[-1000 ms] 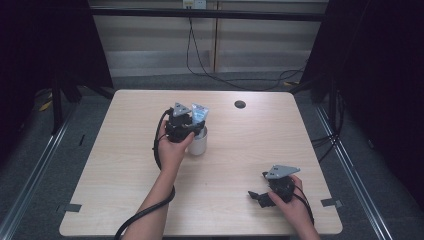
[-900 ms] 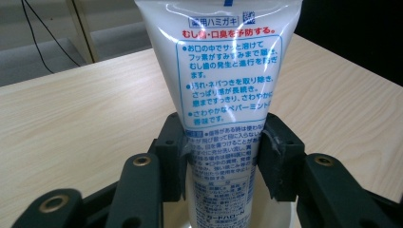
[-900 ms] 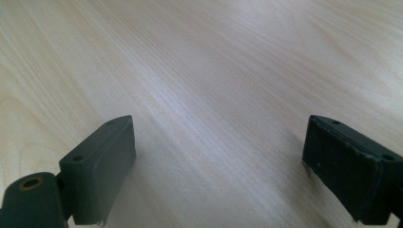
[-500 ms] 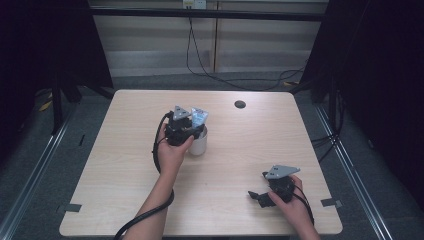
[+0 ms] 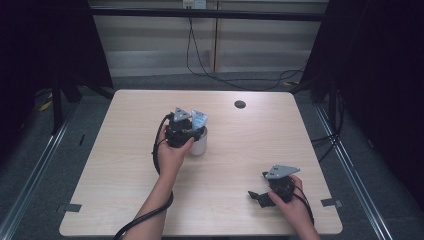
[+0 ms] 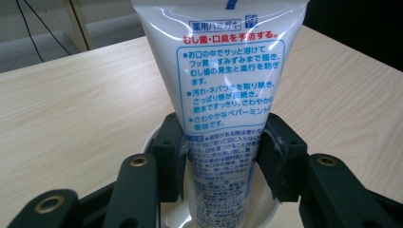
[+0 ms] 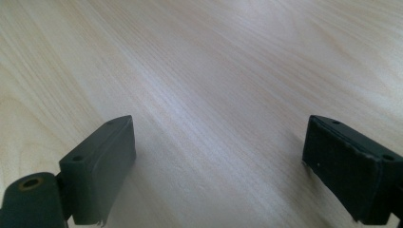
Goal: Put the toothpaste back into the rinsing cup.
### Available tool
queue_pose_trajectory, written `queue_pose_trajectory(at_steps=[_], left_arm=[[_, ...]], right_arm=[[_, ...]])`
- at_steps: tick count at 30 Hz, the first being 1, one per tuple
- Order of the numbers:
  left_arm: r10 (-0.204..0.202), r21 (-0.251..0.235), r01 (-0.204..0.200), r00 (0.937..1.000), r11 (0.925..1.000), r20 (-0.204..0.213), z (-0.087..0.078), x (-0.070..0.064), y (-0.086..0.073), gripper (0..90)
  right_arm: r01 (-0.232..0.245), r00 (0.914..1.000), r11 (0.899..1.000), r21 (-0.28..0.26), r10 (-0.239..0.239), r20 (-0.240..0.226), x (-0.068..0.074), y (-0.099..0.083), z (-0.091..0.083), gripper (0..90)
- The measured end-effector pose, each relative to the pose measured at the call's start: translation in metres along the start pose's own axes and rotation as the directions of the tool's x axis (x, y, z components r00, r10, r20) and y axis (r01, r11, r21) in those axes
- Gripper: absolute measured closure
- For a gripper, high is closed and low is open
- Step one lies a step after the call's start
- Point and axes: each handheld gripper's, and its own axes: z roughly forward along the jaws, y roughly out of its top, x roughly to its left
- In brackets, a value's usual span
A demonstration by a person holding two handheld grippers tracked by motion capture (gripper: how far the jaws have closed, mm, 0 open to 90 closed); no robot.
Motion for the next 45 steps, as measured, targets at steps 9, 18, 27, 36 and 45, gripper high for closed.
queue_pose_trajectory(at_steps=[9,18,27,36,45], left_arm=[[0.004,0.026,-0.005,1.0,0.9996,0.003,0.0007,-0.0023,0.001,55.1],[0.006,0.043,-0.006,1.0,0.9991,-0.004,0.0001,-0.003,-0.001,54.1],[0.023,0.049,-0.023,0.9997,0.9985,-0.008,-0.0011,-0.0028,-0.0016,52.8],[0.023,0.061,-0.022,0.9997,0.9979,-0.005,-0.0016,-0.0022,-0.0025,50.9],[0.012,0.03,-0.012,0.9999,0.9995,-0.004,-0.0074,-0.0012,0.0012,46.2]], right_arm=[[0.0,1.0,1.0,0.0,0.0,0.0,0.0,0.0,0.0,10.0],[0.0,1.0,1.0,0.0,0.0,0.0,0.0,0.0,0.0,10.0],[0.0,1.0,1.0,0.0,0.0,0.0,0.0,0.0,0.0,10.0],[0.0,1.0,1.0,0.0,0.0,0.0,0.0,0.0,0.0,10.0],[0.0,1.0,1.0,0.0,0.0,0.0,0.0,0.0,0.0,10.0]])
